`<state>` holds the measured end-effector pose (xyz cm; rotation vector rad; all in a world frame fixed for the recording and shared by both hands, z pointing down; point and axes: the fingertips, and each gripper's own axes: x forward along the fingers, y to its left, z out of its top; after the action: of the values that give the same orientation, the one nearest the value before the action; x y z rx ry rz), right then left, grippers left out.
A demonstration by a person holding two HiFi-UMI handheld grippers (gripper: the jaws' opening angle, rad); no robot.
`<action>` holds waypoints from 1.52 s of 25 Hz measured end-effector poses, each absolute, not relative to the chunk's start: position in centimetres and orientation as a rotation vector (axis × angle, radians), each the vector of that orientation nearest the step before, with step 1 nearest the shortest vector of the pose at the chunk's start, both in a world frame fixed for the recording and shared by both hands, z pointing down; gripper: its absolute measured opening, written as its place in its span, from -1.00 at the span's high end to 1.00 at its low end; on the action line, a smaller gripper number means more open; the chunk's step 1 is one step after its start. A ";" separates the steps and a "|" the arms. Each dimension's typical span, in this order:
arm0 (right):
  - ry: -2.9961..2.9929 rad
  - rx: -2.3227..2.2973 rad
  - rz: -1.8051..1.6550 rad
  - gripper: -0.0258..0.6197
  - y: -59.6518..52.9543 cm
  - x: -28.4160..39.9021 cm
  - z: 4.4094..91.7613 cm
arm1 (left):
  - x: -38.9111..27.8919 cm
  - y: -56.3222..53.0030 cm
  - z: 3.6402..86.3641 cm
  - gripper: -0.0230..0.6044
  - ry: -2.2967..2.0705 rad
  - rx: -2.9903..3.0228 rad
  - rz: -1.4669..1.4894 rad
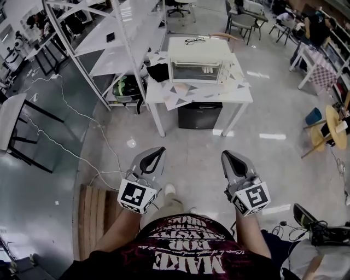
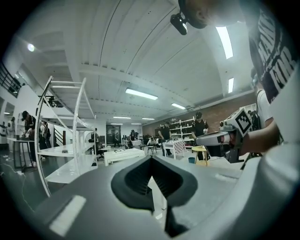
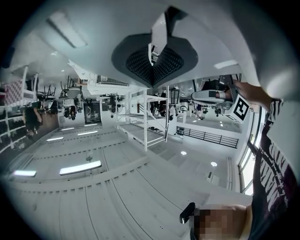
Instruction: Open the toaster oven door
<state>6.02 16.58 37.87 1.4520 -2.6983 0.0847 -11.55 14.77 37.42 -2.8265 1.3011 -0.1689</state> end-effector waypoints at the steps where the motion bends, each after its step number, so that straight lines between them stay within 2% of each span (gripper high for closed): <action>1: -2.696 1.451 0.089 0.84 16.2 5.9 37.9 | -11.7 14.5 37.6 0.92 1.301 -2.830 -0.175; 10: -2.679 1.449 0.127 0.84 12.4 4.5 39.0 | -14.4 10.5 39.4 0.92 1.357 -2.854 -0.210; 29: -2.573 1.593 0.130 0.84 5.1 6.2 38.6 | -11.7 1.2 39.7 0.92 1.185 -2.947 -0.184; 38: -2.550 1.623 0.105 0.84 2.5 4.9 37.7 | -13.2 -2.0 39.8 0.92 1.161 -2.967 -0.163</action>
<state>4.93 2.50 37.68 1.6229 -2.5499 0.1048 -13.24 -1.95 39.76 -2.9665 1.1609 -0.1628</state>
